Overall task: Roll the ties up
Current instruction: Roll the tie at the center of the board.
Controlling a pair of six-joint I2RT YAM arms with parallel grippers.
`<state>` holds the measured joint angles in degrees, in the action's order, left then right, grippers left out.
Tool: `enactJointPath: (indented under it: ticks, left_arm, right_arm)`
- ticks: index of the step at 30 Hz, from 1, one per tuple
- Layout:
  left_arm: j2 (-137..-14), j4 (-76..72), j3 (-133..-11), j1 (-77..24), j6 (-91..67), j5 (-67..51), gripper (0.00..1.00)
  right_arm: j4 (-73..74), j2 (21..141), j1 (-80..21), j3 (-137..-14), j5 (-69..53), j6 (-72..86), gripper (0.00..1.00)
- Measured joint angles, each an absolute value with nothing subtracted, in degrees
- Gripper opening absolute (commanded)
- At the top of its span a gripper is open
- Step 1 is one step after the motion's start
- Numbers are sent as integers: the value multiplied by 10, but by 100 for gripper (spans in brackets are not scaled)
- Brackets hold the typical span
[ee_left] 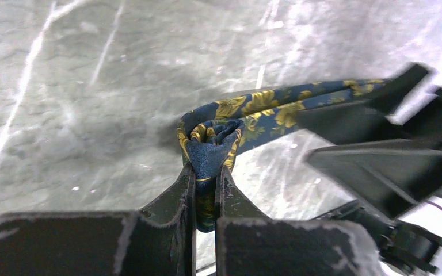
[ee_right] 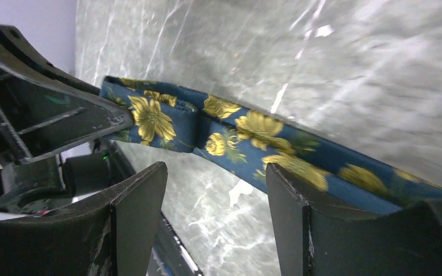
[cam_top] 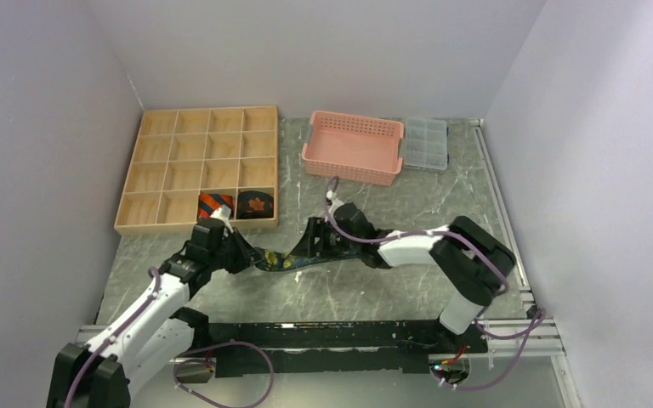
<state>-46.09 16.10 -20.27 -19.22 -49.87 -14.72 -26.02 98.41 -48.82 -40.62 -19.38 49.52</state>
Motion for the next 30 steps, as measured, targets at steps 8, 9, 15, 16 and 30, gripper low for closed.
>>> enactJointPath:
  ticks: [8,9,15,16,30]
  left_arm:
    - [-561,298,-287,-268,-487,-21,3]
    - [-573,315,-304,-279,-487,-4,3]
    - [-641,385,-382,-330,-492,90,3]
    - [-656,399,-393,-338,-494,106,3]
    - [-833,627,-570,-423,-545,284,3]
  right_arm:
    - [-175,835,-479,-360,-85,441,67]
    - [-167,825,-479,-356,-76,438,66]
    - [-141,788,-479,-325,-33,424,64]
    - [-135,786,-479,-323,-29,423,64]
    - [-65,650,-480,-270,88,415,64]
